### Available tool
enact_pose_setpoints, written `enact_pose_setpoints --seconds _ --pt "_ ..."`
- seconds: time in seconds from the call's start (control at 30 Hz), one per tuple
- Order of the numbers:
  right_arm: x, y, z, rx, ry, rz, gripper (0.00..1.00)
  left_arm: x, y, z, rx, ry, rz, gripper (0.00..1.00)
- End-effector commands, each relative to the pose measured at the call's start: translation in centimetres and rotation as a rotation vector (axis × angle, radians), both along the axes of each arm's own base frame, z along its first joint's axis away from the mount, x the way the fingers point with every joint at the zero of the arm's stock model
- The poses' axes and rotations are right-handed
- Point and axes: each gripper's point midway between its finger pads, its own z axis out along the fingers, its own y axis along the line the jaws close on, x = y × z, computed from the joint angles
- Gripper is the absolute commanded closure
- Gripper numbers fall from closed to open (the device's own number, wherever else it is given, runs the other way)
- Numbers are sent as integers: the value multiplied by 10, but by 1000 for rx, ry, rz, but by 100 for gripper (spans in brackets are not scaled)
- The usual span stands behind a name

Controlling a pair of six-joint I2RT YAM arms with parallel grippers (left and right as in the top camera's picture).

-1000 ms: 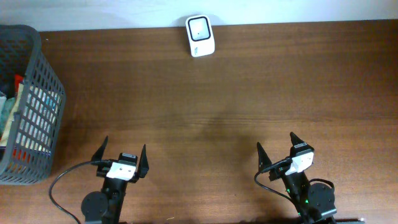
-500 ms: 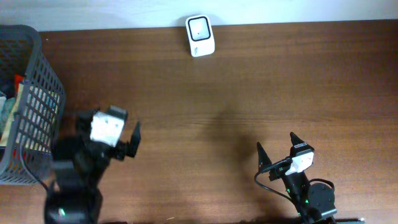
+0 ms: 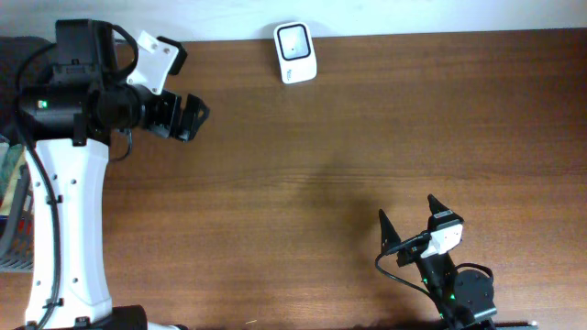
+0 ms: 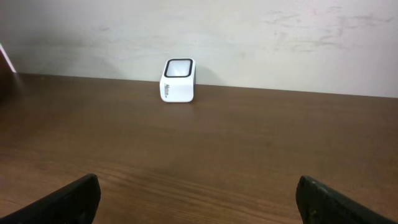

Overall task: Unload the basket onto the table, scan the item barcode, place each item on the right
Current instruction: 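Reach the left gripper into the grey basket and grasp the snack bag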

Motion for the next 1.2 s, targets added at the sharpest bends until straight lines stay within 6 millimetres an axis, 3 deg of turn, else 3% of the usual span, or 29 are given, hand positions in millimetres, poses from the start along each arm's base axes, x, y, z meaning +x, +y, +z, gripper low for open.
enact_pose_setpoints --seconds 0.0,0.07,0.13,0.2,0.33,0.43,0.5,0.53,0.57,0.7,0.83,0.87,1.03,1.17 --pt "0 0 -3 11 7 3 1 16 0 20 2 -102 1 1" --pt "0 0 -3 11 7 3 1 32 26 27 111 -163 110 1" --pt "0 0 -3 11 7 3 1 49 84 43 164 -237 410 1" --pt "0 0 -3 11 7 3 1 51 141 57 146 -294 608 1" --pt "0 0 -3 11 7 3 1 20 261 74 142 -365 910 1" --pt "0 0 -3 10 7 3 1 -1 308 75 114 -383 987 1" --pt "0 0 -3 11 7 3 1 -11 341 55 80 -341 1011 1" --pt "0 0 -3 11 7 3 1 -13 348 45 67 -316 996 1" --pt "0 0 -3 11 7 3 1 -15 360 20 40 -256 974 0" --pt "0 1 -3 11 7 3 1 -21 384 -46 31 -89 933 0" --pt "0 0 -3 11 7 3 1 -20 390 -104 13 55 891 4" --pt "0 0 -3 11 7 3 1 -18 392 -129 -2 109 880 6" --pt "0 0 -3 11 7 3 1 -16 394 -194 -23 236 817 4" --pt "0 0 -3 11 7 3 1 -9 388 -222 -85 268 784 10"
